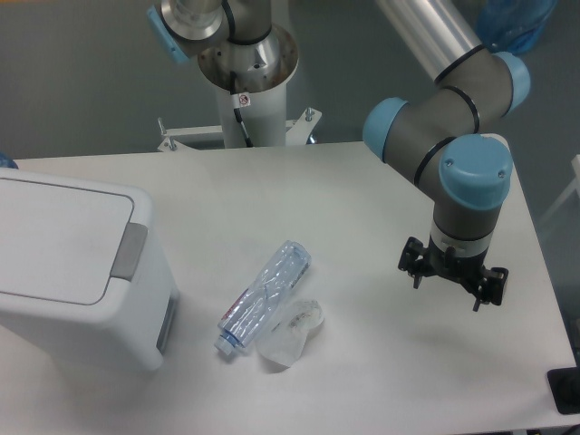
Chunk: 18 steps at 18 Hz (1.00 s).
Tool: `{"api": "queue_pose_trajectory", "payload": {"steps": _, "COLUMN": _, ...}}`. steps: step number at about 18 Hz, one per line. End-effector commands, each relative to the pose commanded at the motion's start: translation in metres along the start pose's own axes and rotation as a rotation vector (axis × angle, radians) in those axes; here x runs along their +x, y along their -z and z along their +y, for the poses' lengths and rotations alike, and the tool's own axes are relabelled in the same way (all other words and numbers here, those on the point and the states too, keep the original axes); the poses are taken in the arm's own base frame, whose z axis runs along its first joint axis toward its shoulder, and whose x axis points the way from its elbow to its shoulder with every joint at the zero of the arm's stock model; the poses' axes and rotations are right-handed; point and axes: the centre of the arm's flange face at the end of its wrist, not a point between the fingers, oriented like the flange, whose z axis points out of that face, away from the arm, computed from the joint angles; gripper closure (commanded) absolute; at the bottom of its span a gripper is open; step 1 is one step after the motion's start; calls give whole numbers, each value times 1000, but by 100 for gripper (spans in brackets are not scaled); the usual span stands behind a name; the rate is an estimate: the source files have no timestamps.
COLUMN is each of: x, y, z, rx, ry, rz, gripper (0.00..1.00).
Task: Open the trash can
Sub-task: 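Move the gripper over the table toward the white trash can lid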
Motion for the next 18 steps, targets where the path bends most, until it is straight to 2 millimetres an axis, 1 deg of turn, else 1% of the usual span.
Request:
{"api": "queue_pose_trajectory", "payload": {"steps": 2, "x": 2, "y": -1, "z": -1, "rx": 0, "ry": 0, "rz": 4, "gripper": 0}}
{"api": "queue_pose_trajectory", "payload": {"steps": 3, "x": 2, "y": 1, "z": -1, "rx": 4, "ry": 3, "rz": 2, "gripper": 0}}
{"api": "queue_pose_trajectory", "payload": {"steps": 5, "x": 9, "y": 12, "z": -8, "rx": 17, "ry": -7, "rz": -7, "gripper": 0}}
{"api": "queue_pose_trajectory", "payload": {"steps": 9, "x": 17, "y": 15, "z": -14, "rx": 23, "ry": -21, "rz": -4, "gripper": 0}}
{"api": "queue_pose_trajectory", "payload": {"steps": 10, "x": 23, "y": 14, "z": -20, "rx": 29, "ry": -28, "rz": 2, "gripper": 0}}
{"api": "queue_pose_trajectory", "payload": {"steps": 12, "x": 28, "y": 13, "z": -26, "rx": 55, "ry": 10, "rz": 22, "gripper": 0}}
{"api": "queue_pose_trajectory", "payload": {"steps": 15, "x": 43, "y": 24, "z": -25, "rx": 107, "ry": 89, "rz": 52, "gripper": 0}}
{"api": "queue_pose_trajectory", "payload": {"steps": 16, "x": 49, "y": 30, "z": -29, "rx": 119, "ry": 112, "rz": 57, "gripper": 0}}
{"api": "queue_pose_trajectory", "payload": {"steps": 18, "x": 62, "y": 33, "z": -42, "rx": 147, "ry": 159, "rz": 81, "gripper": 0}}
